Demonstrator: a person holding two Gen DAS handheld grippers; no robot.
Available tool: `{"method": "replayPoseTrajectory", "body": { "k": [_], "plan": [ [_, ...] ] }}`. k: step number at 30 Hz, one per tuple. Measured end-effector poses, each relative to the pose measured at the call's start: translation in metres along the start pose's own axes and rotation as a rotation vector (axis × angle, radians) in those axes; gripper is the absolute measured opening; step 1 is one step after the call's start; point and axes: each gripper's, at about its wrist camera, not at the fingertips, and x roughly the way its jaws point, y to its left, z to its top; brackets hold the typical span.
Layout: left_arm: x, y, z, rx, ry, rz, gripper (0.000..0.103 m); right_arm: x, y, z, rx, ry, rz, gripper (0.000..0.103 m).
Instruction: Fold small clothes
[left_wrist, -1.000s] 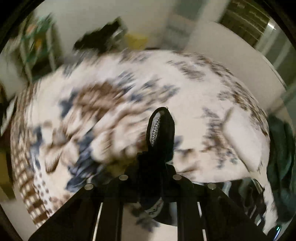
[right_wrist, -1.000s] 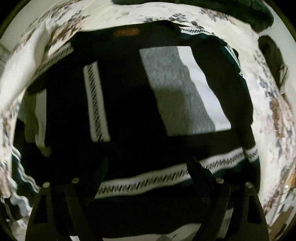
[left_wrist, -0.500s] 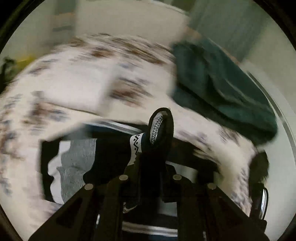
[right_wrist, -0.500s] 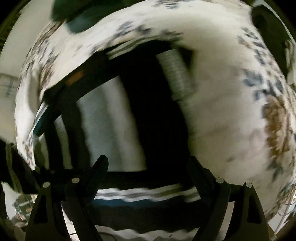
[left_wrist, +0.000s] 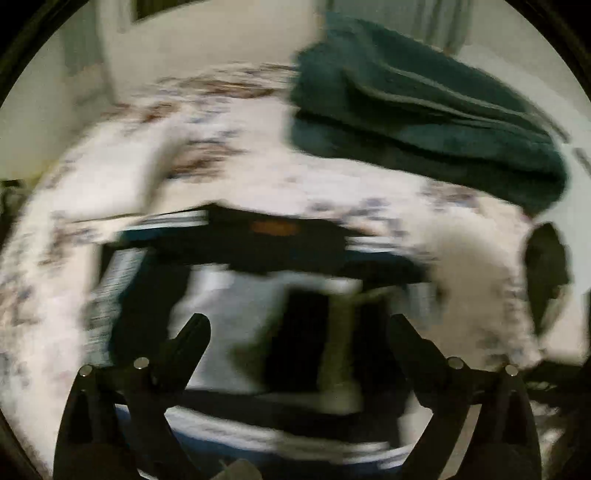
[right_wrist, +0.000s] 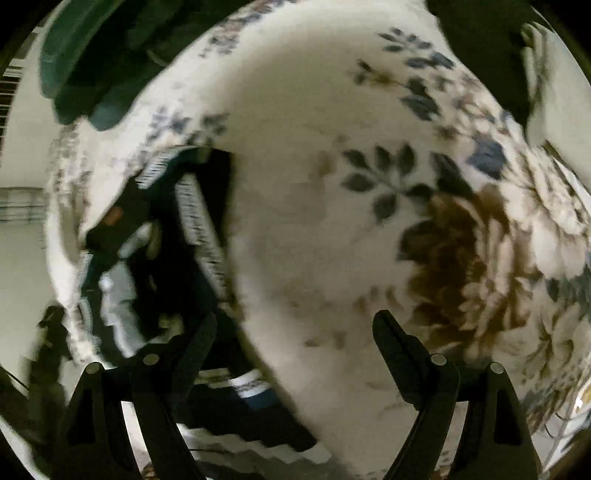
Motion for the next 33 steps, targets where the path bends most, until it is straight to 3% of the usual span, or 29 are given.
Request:
{"method": "replayPoseTrajectory", "body": {
  "k": [3,7,12,13,14,15,18,21,25,27,28,30,31,32,33],
  "plan": [
    [-0.006,0.060,-0.027,-0.075,0.037,0.161,0.097,0.007,0.034,0.010,-0.069,0.009,0.084,0.088],
    [-0.001,0.121,-0.068,-0.155,0.144,0.311,0.097,0.039,0.087,0.026,-0.142,0.027,0.104,0.088],
    [0.006,0.164,-0.106,-0.246,0.210,0.406,0.097,0.089,0.150,0.037,-0.307,0.070,0.073,0.084],
    [0.009,0.168,-0.110,-0.263,0.219,0.414,0.097,0.102,0.160,0.035,-0.345,0.086,0.056,0.061],
    [0.010,0.171,-0.112,-0.274,0.223,0.413,0.097,0.111,0.168,0.032,-0.385,0.102,0.034,0.015],
    [0.014,0.173,-0.114,-0.291,0.231,0.406,0.097,0.116,0.175,0.028,-0.424,0.107,-0.007,0.006],
    [0.020,0.180,-0.109,-0.348,0.224,0.387,0.097,0.082,0.173,0.021,-0.422,-0.040,-0.006,0.005],
    [0.020,0.194,-0.101,-0.417,0.189,0.363,0.097,0.053,0.148,0.018,-0.388,-0.111,-0.065,0.005],
    [0.031,0.214,-0.091,-0.485,0.174,0.351,0.097,0.085,0.127,0.022,-0.363,0.124,-0.223,0.008],
    [0.036,0.226,-0.087,-0.530,0.164,0.332,0.097,0.077,0.137,0.023,-0.358,0.145,-0.250,0.008],
    [0.036,0.231,-0.085,-0.552,0.156,0.321,0.097,0.065,0.146,0.023,-0.359,0.112,-0.235,0.012],
    [0.038,0.242,-0.082,-0.599,0.141,0.299,0.097,0.046,0.174,0.022,-0.373,0.053,-0.149,0.035],
    [0.040,0.250,-0.081,-0.637,0.136,0.281,0.097,0.042,0.198,0.021,-0.387,0.045,-0.071,0.053],
    [0.042,0.255,-0.081,-0.671,0.134,0.263,0.097,0.046,0.218,0.021,-0.408,0.059,-0.009,0.061],
    [0.045,0.263,-0.083,-0.719,0.132,0.228,0.097,0.056,0.243,0.020,-0.443,0.091,0.060,0.061]
  ]
}}
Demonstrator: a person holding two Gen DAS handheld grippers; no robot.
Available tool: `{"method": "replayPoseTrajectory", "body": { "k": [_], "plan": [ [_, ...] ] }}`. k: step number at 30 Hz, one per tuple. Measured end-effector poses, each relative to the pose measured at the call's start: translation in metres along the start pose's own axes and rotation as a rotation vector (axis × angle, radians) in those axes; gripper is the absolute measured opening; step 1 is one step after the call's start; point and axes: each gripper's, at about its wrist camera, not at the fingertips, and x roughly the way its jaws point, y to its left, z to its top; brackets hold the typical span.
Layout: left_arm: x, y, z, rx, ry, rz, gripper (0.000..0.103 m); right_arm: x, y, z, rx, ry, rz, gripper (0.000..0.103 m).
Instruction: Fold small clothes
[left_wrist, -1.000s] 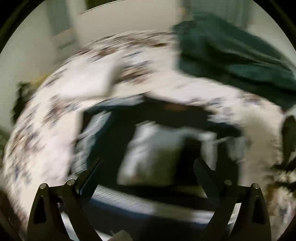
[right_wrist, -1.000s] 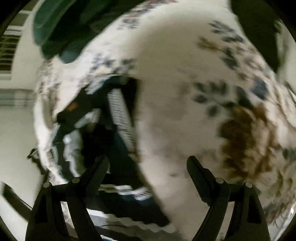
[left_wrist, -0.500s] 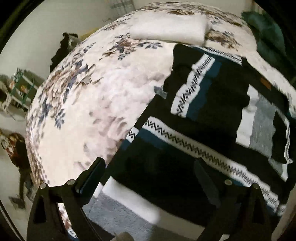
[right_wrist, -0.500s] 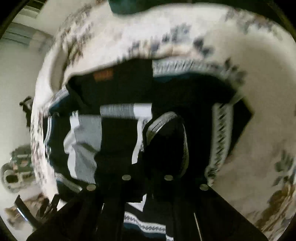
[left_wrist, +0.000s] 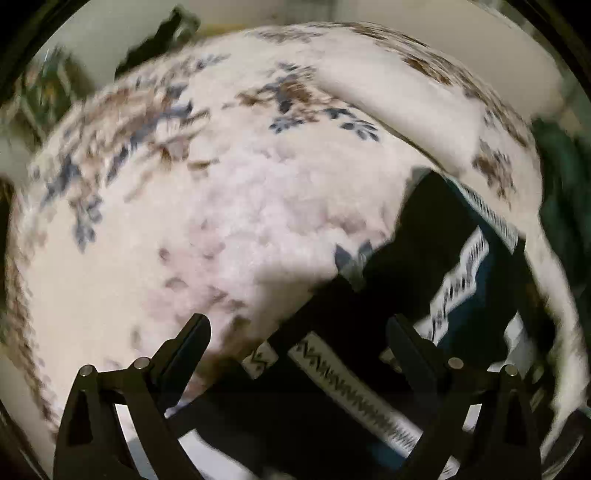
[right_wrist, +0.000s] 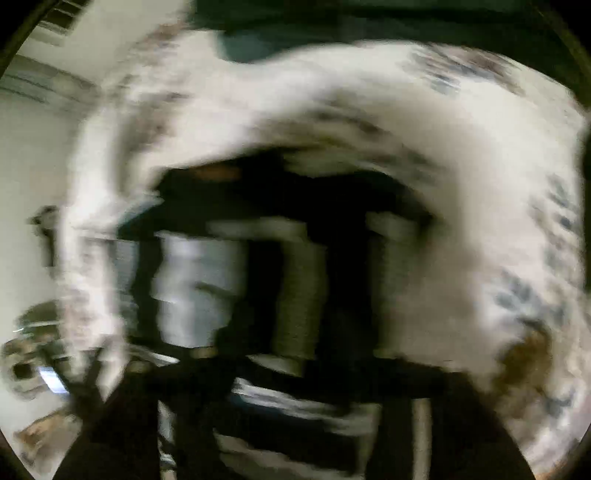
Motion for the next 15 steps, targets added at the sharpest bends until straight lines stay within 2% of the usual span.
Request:
{"method": "replayPoseTrajectory", "body": {
  "k": [2,4,5,6,7,8,10,11,12,13,14,15],
  "plan": [
    [0.013,0.011,0.006,-0.097,0.053,-0.114,0.094,0.035,0.050,0.025,-0.099,0.064,0.096,0.061],
    [0.026,0.016,0.008,-0.178,0.099,-0.240,0.077,0.077,0.102,0.048,-0.219,0.123,0.135,0.061],
    [0.030,0.015,0.008,-0.186,0.108,-0.269,0.070,0.096,0.121,0.056,-0.260,0.154,0.148,0.061],
    [0.035,0.012,0.009,-0.183,0.114,-0.286,0.053,0.116,0.142,0.062,-0.297,0.184,0.154,0.061],
    [0.040,0.005,0.009,-0.161,0.114,-0.302,0.042,0.136,0.162,0.069,-0.340,0.220,0.159,0.061],
    [0.043,0.000,0.010,-0.140,0.110,-0.300,0.038,0.157,0.180,0.075,-0.377,0.251,0.161,0.061],
    [0.050,-0.012,0.011,-0.089,0.097,-0.297,0.019,0.190,0.208,0.083,-0.420,0.281,0.129,0.061],
    [0.052,-0.016,0.011,-0.070,0.084,-0.293,0.014,0.205,0.221,0.088,-0.441,0.297,0.108,0.061],
    [0.052,-0.017,0.012,-0.058,0.073,-0.294,0.003,0.217,0.229,0.089,-0.452,0.313,0.099,0.061],
    [0.053,-0.019,0.011,-0.044,0.063,-0.301,0.003,0.229,0.236,0.091,-0.457,0.329,0.102,0.061],
    [0.052,-0.020,0.011,-0.034,0.056,-0.296,0.003,0.234,0.241,0.091,-0.461,0.344,0.121,0.049],
    [0.051,-0.021,0.010,-0.026,0.047,-0.295,0.002,0.237,0.246,0.090,-0.470,0.343,0.129,0.029]
  ]
}}
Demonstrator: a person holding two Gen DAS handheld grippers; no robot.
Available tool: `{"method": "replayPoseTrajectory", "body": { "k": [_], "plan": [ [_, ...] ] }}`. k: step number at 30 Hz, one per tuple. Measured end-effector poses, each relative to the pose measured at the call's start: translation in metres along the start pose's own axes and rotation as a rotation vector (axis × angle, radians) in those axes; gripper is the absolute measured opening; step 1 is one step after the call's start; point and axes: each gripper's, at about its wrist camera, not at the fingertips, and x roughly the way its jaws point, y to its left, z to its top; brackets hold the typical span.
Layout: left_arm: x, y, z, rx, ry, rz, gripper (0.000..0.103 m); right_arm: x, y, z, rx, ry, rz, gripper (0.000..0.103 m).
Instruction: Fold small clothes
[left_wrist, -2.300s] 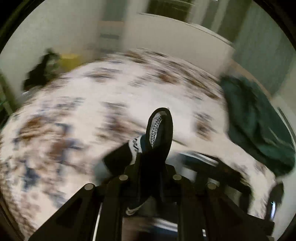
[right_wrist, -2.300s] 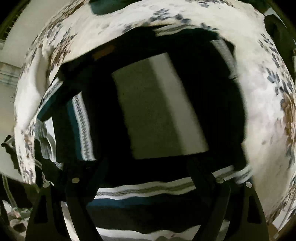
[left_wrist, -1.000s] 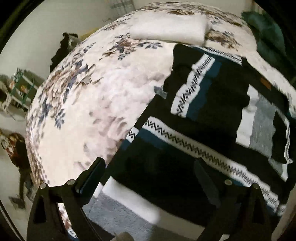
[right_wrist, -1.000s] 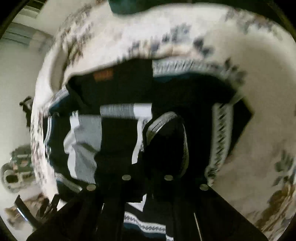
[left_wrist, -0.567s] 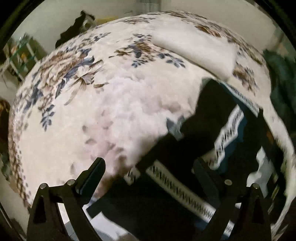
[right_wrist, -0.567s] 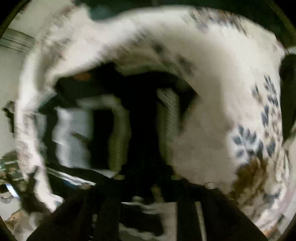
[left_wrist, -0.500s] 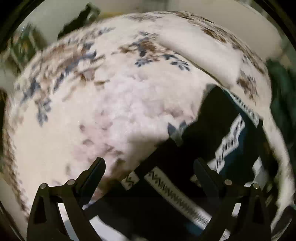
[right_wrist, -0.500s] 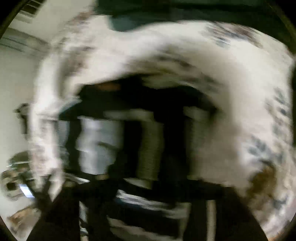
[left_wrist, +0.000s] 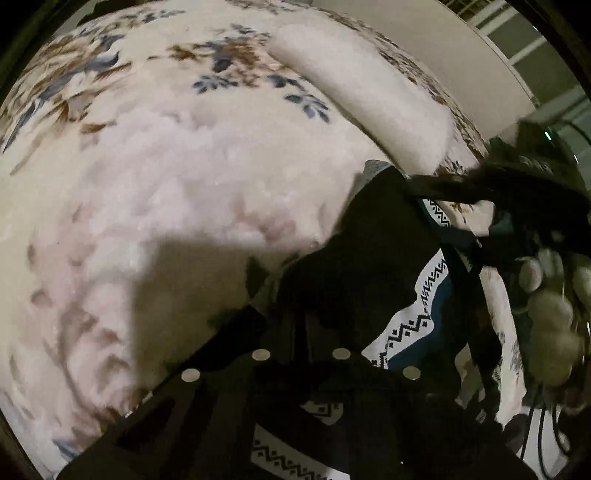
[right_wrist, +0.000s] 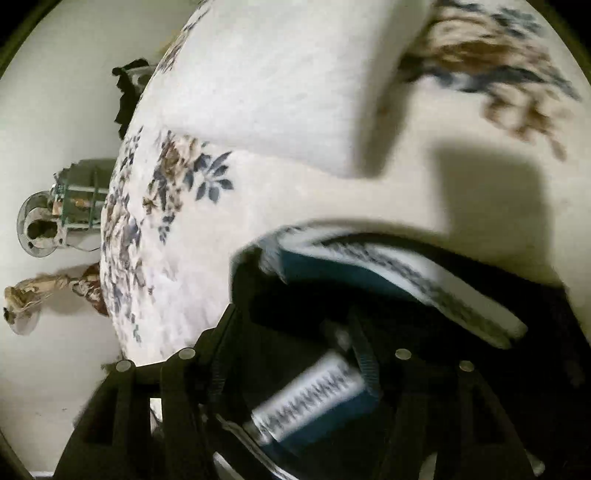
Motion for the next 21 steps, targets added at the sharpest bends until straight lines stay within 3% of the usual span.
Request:
{"method": "replayPoseTrajectory", "body": {
  "k": [1,7,10,12,13,15,16,17,18,21],
  "plan": [
    [-0.001,0.000,-0.001,0.004,-0.005,-0.004,0.002,0.000,0.004,0.001,-0.007,-0.015,-0.021,0.004],
    [-0.010,0.022,-0.007,-0.057,-0.014,-0.007,0.000,-0.030,-0.013,0.007,0.092,-0.179,-0.080,0.003],
    [-0.008,0.037,-0.005,-0.096,0.002,-0.022,0.000,-0.023,-0.032,0.015,0.149,-0.125,-0.066,0.003],
    [-0.008,0.045,-0.002,-0.156,0.040,-0.087,0.000,-0.018,-0.040,0.017,0.188,-0.074,-0.048,0.004],
    [-0.009,0.049,-0.001,-0.180,0.056,-0.108,0.001,-0.020,-0.044,0.016,0.215,-0.075,-0.043,0.008],
    [-0.006,0.055,0.002,-0.254,0.110,-0.155,0.008,-0.029,-0.049,0.013,0.241,-0.078,0.000,0.025],
    [-0.006,0.057,0.003,-0.289,0.122,-0.190,0.016,-0.032,-0.049,0.009,0.240,-0.089,0.020,0.044],
    [-0.008,0.058,0.003,-0.316,0.119,-0.221,0.021,-0.036,-0.050,0.006,0.233,-0.094,0.032,0.056],
    [-0.010,0.058,0.002,-0.333,0.110,-0.243,0.027,-0.040,-0.051,0.002,0.227,-0.096,0.030,0.057],
    [-0.012,0.049,-0.002,-0.340,0.116,-0.278,0.027,-0.045,-0.055,-0.013,0.198,-0.076,0.013,0.057]
  ]
}}
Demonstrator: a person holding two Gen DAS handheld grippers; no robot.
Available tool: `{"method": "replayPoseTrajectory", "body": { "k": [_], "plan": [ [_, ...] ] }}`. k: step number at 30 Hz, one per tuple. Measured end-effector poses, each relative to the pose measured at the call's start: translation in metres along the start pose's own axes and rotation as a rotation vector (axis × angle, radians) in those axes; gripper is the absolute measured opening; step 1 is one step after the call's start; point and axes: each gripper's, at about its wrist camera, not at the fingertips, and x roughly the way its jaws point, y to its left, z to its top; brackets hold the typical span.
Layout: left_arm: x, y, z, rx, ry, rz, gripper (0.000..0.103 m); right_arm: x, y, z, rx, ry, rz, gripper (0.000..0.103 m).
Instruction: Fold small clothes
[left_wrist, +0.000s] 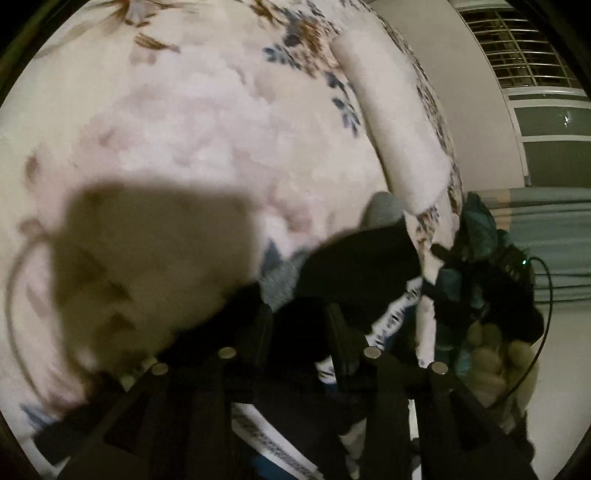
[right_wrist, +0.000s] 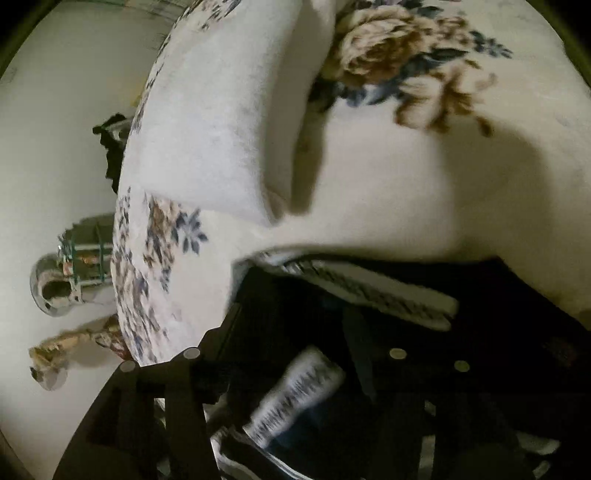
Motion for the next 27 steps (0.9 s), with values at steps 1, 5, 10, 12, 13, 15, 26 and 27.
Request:
{"method": "replayPoseTrajectory", "body": {
  "k": [1,5,10,12,13,15,26,27],
  "plan": [
    [0.001,-0.003,-0.003,-0.004,0.007,-0.010,0.027,-0.002,-0.004,-0.005,-0.009,0.011,-0.001,0.057],
    [0.016,-0.012,-0.010,0.000,0.022,-0.022,0.024,0.001,-0.023,-0.020,-0.008,0.058,-0.005,0.057],
    [0.024,-0.029,-0.011,0.085,-0.053,0.030,0.005,0.007,-0.028,-0.029,-0.014,0.027,0.032,0.006],
    [0.018,-0.032,-0.012,0.118,-0.071,0.041,0.005,0.005,-0.025,-0.028,-0.024,-0.016,0.000,0.006],
    [0.017,-0.031,-0.013,0.128,-0.074,0.046,0.005,0.004,-0.026,-0.026,-0.015,-0.034,-0.020,0.006],
    [0.010,-0.028,-0.013,0.139,-0.073,0.053,0.004,0.003,-0.026,-0.023,-0.007,-0.059,-0.039,0.005],
    [-0.005,-0.015,-0.021,0.059,-0.004,-0.035,0.018,-0.018,-0.037,-0.032,-0.056,0.039,-0.080,0.054],
    [-0.001,-0.016,-0.023,0.062,0.003,-0.036,0.022,-0.019,-0.042,-0.035,-0.070,0.062,-0.096,0.054]
  ]
}}
